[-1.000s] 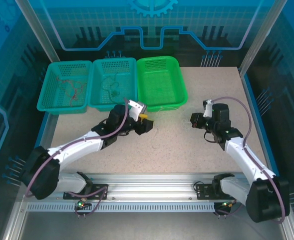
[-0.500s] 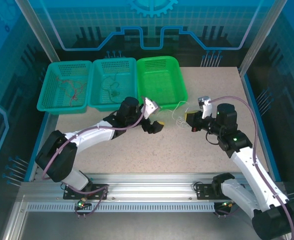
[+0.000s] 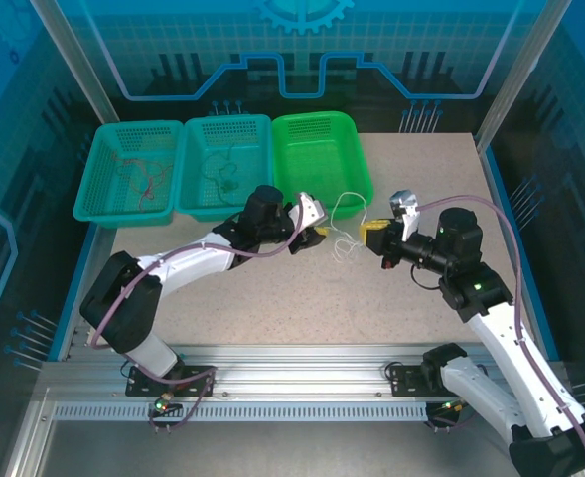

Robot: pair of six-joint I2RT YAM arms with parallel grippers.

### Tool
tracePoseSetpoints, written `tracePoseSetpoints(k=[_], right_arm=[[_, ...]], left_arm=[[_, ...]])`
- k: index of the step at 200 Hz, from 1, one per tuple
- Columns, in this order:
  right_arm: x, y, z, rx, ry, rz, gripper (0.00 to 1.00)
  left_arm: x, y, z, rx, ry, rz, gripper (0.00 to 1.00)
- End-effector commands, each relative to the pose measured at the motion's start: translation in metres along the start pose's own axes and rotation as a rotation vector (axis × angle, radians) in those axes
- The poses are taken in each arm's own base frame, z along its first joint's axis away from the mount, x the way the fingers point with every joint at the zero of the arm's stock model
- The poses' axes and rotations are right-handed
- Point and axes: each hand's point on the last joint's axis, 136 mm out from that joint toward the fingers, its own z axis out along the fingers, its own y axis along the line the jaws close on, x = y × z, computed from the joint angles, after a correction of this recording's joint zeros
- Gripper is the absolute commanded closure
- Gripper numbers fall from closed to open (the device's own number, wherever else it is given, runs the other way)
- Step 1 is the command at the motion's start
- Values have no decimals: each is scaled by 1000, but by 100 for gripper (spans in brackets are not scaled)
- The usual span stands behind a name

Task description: Untangle the cables

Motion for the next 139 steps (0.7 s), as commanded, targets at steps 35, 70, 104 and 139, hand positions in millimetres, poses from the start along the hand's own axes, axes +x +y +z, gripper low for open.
tracePoseSetpoints(k=[35,70,104,139], right_arm=[[9,-58,-7,338,-37,110,99],[63,-159,-69,970,-25,378,98],[126,-198,-94,1068,-25,736,98],[166,-215,-106,1111,-50,939,94]], left_arm=[[-26,-8,-18,-4,-131,-157,100],[-31,10,-51,-168,-166,-247,100],[-43,27,-93,-275,-223,-310,100],[-37,58,-130,-437,-220,-404,100]])
